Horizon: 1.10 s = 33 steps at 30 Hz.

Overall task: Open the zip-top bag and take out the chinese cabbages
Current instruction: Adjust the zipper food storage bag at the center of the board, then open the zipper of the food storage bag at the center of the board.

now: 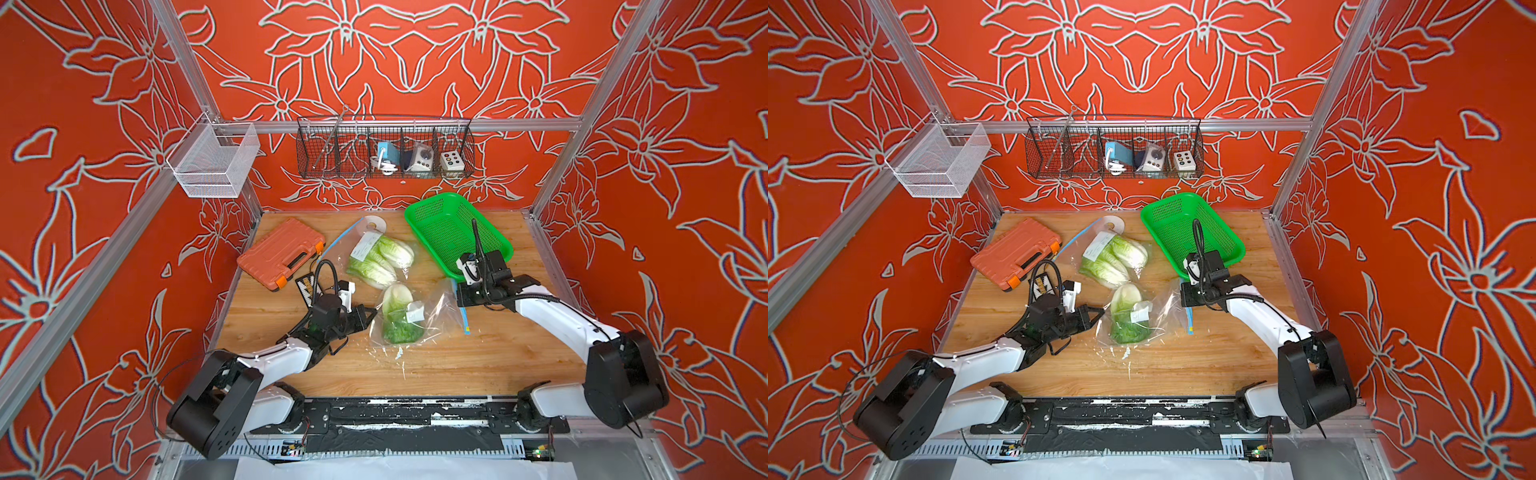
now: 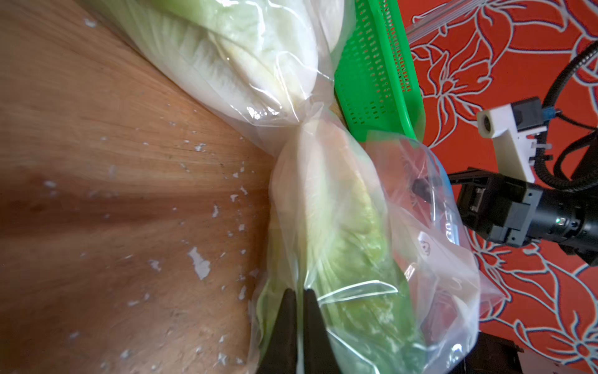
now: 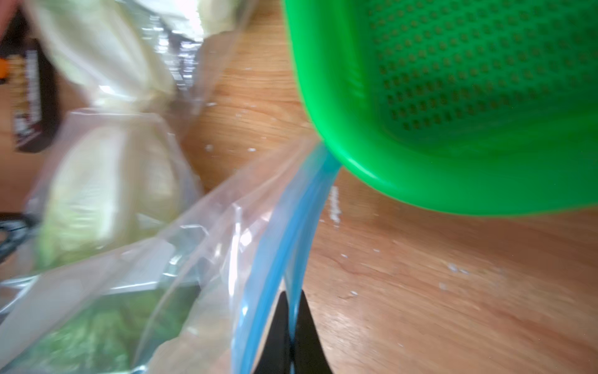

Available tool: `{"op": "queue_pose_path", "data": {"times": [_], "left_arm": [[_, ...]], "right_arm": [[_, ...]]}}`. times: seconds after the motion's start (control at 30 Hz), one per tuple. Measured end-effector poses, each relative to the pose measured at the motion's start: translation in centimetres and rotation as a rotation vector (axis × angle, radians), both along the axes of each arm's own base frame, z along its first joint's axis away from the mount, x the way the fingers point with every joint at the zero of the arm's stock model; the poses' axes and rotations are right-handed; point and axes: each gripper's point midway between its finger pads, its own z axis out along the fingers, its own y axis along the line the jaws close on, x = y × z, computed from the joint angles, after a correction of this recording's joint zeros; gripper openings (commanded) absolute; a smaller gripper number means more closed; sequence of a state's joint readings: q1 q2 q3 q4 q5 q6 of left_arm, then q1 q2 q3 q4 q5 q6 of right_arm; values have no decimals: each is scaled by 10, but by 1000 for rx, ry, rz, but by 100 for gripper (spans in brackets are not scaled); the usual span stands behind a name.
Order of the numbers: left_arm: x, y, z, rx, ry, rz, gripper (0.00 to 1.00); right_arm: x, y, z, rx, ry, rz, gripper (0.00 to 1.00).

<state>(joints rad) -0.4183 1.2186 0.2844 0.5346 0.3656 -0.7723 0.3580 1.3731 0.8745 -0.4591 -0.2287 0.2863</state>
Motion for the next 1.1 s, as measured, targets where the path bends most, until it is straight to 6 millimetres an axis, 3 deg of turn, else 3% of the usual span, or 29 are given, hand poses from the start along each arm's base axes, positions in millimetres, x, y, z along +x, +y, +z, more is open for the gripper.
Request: {"op": "queue_pose_path", "data": {"times": [0.2, 0.33, 0.4, 0.43, 0.47, 0.57, 0.67, 0.77, 0.87, 0.93, 1.0, 1.1], "left_arm": [[4, 5, -10, 33, 30, 25, 0], [7, 5, -9, 37, 28, 28, 0], [8, 4, -7, 37, 24, 30, 0], [8, 4, -7, 38, 22, 30, 4], [9, 4, -7, 40, 20, 29, 16], [10, 5, -6, 50, 14, 28, 57], [13, 5, -2, 69, 1, 24, 74], [19, 0, 10, 102, -38, 13, 82], [24, -18, 28, 131, -90, -34, 85], [25, -32, 35, 151, -112, -72, 81], [24, -43, 33, 179, -114, -103, 75], [21, -51, 14, 227, -69, -141, 65]], "right_arm": [[-9, -32, -11, -167, 47, -68, 0], [-8, -34, 0, -151, 11, -85, 45], [-8, -34, 11, -114, -17, -94, 54], [-8, -33, 17, -86, -31, -102, 56], [-8, -34, 23, -64, -48, -108, 57], [-10, -33, 32, 11, -73, -111, 57], [-17, -29, 29, 69, -45, -105, 56], [-20, -28, 28, 110, -27, -115, 56], [-25, -27, 36, 166, -37, -126, 59], [-28, -25, 44, 213, -50, -130, 61], [-30, -26, 52, 242, -63, -141, 62], [-33, -31, 62, 254, -88, -179, 61]]}}
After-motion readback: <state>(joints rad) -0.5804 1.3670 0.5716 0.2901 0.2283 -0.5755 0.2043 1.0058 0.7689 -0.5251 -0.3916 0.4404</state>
